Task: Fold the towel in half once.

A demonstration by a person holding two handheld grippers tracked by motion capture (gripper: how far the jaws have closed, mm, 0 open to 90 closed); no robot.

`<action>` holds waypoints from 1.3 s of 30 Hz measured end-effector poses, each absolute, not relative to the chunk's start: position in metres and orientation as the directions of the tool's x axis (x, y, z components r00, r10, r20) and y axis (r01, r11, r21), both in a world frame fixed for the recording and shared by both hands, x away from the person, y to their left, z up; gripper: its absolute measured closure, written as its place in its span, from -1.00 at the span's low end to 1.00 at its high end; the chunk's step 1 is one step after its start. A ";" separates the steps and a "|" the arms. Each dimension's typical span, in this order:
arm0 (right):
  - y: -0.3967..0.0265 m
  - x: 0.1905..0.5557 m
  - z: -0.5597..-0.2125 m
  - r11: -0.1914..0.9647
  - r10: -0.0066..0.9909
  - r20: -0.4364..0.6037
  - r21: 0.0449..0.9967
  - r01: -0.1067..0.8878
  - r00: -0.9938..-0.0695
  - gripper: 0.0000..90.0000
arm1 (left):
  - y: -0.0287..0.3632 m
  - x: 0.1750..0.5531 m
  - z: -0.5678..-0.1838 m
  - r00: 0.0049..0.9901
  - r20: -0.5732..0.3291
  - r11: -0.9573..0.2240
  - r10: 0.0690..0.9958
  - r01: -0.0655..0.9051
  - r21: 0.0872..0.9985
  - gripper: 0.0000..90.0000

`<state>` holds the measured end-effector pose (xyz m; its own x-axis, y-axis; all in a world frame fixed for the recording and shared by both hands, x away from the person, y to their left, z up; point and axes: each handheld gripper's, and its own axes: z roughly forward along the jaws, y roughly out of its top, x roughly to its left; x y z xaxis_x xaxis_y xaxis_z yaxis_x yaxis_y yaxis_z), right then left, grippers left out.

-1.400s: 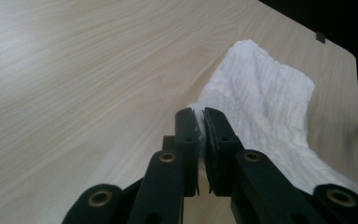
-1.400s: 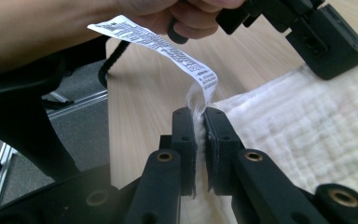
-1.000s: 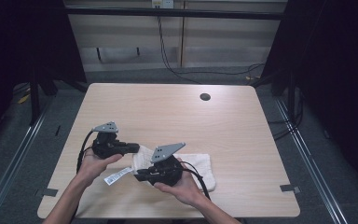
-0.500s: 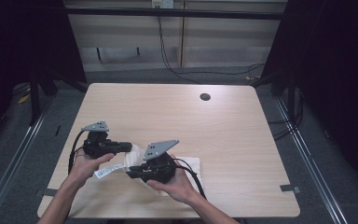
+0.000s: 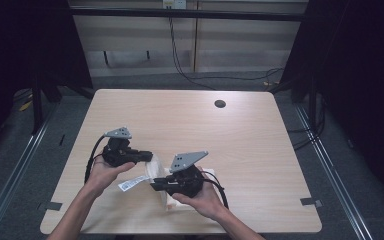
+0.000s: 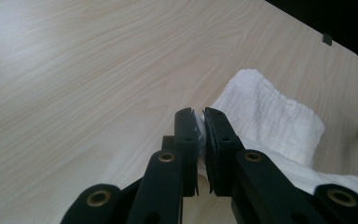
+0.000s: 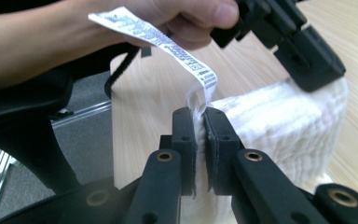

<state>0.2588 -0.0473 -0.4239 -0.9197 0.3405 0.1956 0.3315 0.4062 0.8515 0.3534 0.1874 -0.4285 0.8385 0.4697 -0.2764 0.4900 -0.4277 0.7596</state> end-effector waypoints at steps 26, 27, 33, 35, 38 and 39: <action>-0.098 0.244 -0.435 0.378 0.445 0.200 0.842 0.386 -0.873 0.86 | 0.115 0.363 -0.439 0.868 -0.289 -0.476 0.404 0.470 0.743 0.87; -0.099 0.244 -0.437 0.377 0.448 0.204 0.839 0.391 -0.870 0.86 | 0.113 0.363 -0.441 0.867 -0.294 -0.474 0.402 0.472 0.743 0.87; -0.109 0.243 -0.446 0.387 0.474 0.221 0.817 0.428 -0.852 0.86 | 0.090 0.367 -0.447 0.863 -0.323 -0.484 0.390 0.490 0.725 0.87; -0.112 0.241 -0.446 0.379 0.480 0.222 0.820 0.429 -0.849 0.86 | 0.083 0.366 -0.446 0.870 -0.317 -0.489 0.377 0.478 0.730 0.87; -0.118 0.238 -0.444 0.359 0.506 0.215 0.828 0.431 -0.835 0.86 | 0.075 0.366 -0.447 0.876 -0.309 -0.501 0.371 0.469 0.727 0.87; -0.120 0.237 -0.444 0.357 0.513 0.215 0.827 0.434 -0.831 0.86 | 0.073 0.366 -0.448 0.877 -0.310 -0.504 0.367 0.468 0.726 0.87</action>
